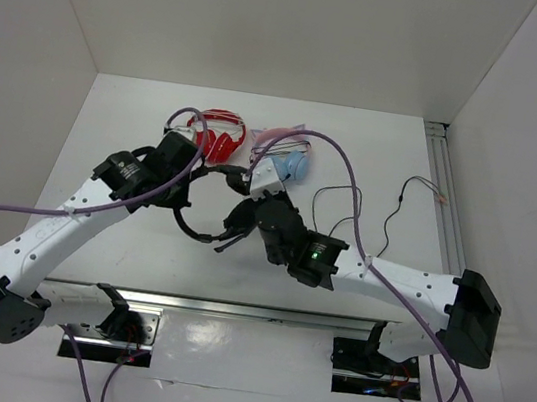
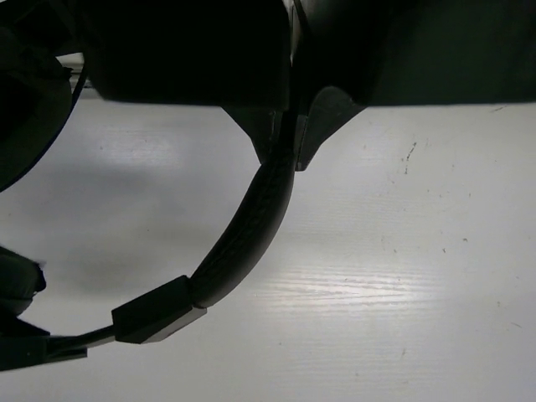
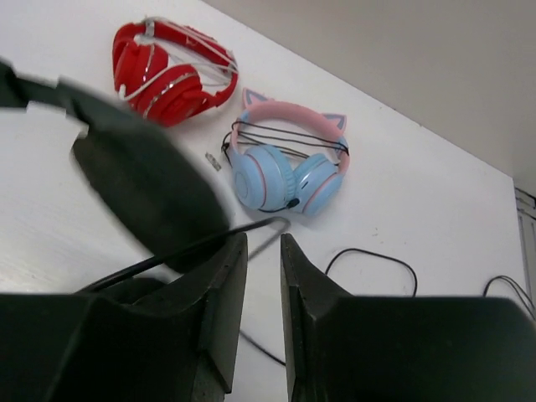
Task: Wrap the headphones
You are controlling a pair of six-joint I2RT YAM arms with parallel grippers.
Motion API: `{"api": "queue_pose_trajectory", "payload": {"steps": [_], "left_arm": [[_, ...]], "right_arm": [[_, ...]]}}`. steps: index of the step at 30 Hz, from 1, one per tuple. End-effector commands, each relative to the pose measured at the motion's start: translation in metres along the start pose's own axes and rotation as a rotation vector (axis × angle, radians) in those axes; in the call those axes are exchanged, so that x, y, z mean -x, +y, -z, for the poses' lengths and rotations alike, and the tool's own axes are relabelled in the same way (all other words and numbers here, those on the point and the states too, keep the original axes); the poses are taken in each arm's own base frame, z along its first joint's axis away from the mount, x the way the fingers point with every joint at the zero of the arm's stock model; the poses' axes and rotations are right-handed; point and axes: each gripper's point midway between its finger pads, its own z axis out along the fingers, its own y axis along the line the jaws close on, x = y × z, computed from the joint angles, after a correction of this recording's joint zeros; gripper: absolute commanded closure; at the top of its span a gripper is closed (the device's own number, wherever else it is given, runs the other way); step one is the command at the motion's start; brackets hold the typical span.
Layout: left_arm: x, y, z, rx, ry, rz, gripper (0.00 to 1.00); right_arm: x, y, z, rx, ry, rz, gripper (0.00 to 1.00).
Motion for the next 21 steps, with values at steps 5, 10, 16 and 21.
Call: {"api": "queue_pose_trajectory", "payload": {"steps": [5, 10, 16, 21], "left_arm": [[-0.006, -0.021, 0.018, -0.149, 0.008, -0.105, 1.0], [-0.008, -0.026, 0.022, -0.182, 0.013, -0.121, 1.0], [-0.004, -0.021, 0.018, -0.117, 0.02, -0.073, 1.0], [0.012, -0.016, 0.017, -0.048, -0.009, 0.001, 1.0]], "right_arm": [[0.038, -0.016, -0.012, 0.068, -0.139, -0.227, 0.7], [0.033, -0.008, -0.019, 0.178, -0.153, -0.275, 0.69], [0.016, -0.059, -0.007, 0.065, -0.085, -0.34, 0.41], [-0.007, -0.085, 0.021, 0.124, -0.02, -0.389, 0.21]]}}
